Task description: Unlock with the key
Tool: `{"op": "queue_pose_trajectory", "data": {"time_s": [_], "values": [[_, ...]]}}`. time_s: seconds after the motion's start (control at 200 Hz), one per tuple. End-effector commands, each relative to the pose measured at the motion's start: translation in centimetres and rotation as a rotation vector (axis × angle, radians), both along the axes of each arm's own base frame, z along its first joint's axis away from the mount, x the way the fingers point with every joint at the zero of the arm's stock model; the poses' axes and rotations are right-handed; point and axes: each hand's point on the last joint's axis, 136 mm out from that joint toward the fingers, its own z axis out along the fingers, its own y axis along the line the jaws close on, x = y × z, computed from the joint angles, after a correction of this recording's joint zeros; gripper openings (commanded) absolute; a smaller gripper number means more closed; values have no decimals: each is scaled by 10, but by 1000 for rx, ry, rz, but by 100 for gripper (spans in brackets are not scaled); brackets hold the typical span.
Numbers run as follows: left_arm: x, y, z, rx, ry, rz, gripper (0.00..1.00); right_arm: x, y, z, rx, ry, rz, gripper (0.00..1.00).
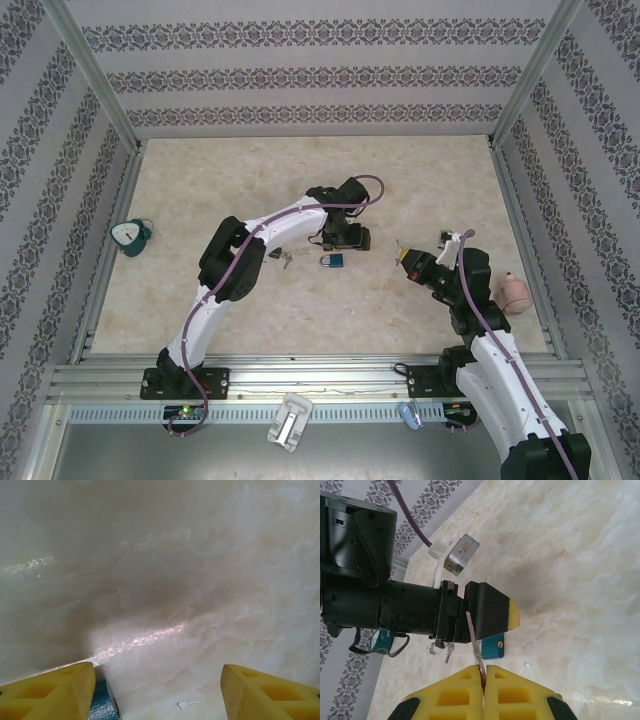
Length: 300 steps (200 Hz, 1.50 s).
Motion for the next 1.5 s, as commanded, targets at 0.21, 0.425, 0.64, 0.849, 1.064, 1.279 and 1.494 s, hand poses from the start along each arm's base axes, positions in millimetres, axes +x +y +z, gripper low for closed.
{"op": "queue_pose_trajectory", "data": {"time_s": [0.21,0.425,0.64,0.849,1.064,1.279,1.494], "values": [[-16,-10,-6,36,23,-75,58,-1,-1,-4,25,0,-7,0],[-27,-7,-10,46,51,-87,48,-1,-1,-5,33,3,-8,0],[-40,-1,-2,68,46,-100,46,0,-2,-7,43,6,-17,0],[-52,20,-5,116,49,-90,46,-1,-1,-6,51,2,-12,0],[-54,25,14,93,9,-79,48,0,-2,-8,59,6,-17,0],[-51,34,41,107,-65,-86,55,0,-1,-6,62,4,-12,0],[-49,55,40,220,-96,-113,64,-3,10,-1,87,-17,52,0]]}}
